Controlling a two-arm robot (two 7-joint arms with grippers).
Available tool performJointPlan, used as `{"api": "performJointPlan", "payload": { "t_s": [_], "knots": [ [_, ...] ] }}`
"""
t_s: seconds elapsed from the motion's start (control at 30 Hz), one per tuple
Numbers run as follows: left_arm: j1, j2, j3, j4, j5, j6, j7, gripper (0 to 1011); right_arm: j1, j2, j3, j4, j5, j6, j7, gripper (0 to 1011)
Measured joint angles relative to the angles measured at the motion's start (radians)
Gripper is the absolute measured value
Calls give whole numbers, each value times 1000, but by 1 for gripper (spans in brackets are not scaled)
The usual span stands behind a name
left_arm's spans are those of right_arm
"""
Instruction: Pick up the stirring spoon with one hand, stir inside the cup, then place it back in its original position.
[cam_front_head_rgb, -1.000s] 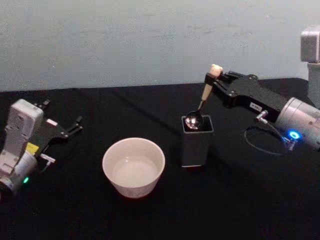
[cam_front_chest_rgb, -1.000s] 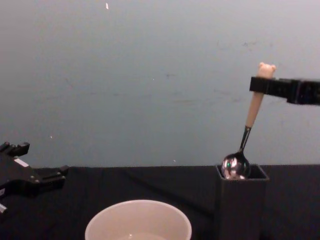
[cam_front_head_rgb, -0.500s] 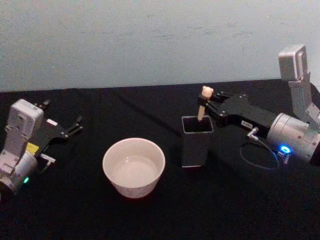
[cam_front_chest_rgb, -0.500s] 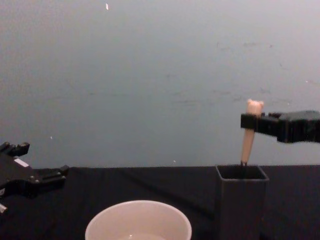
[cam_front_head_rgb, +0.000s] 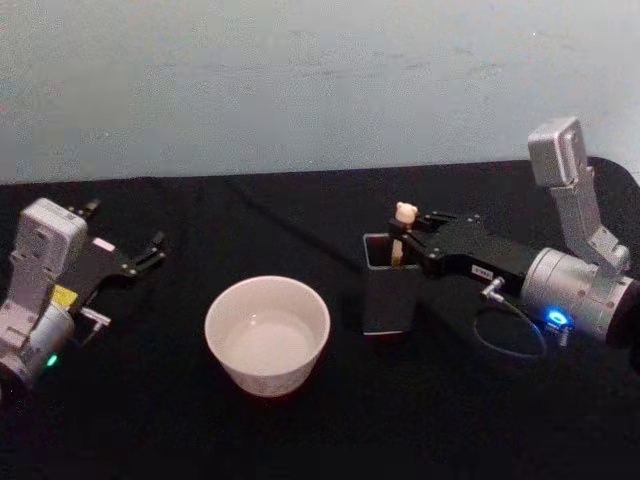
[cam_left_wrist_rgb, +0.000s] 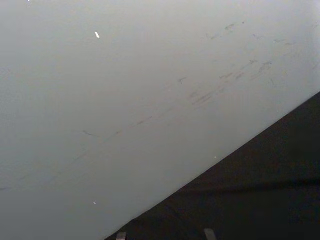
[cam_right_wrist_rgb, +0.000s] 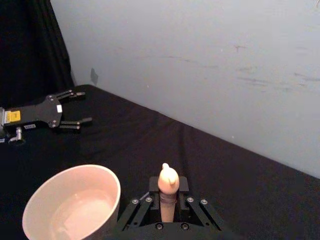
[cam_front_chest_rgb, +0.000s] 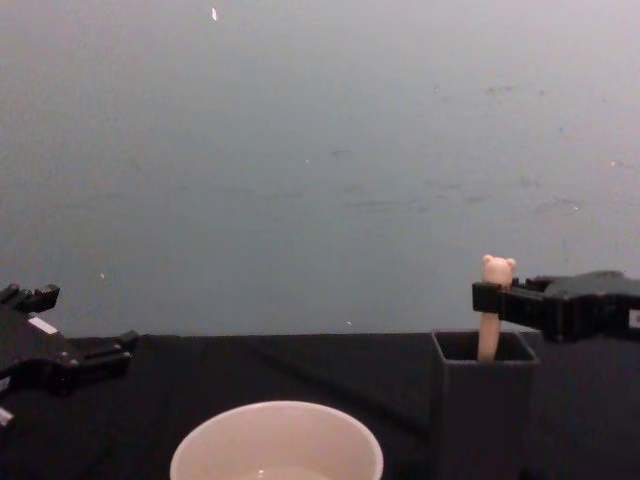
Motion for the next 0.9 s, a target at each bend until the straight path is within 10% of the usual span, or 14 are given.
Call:
{"api": "performJointPlan", "payload": {
  "t_s": [0.9],
  "knots": [
    [0,0,0,0,0,0,0,1001,2,-26,11,29,-35,25,0,211]
  ]
}}
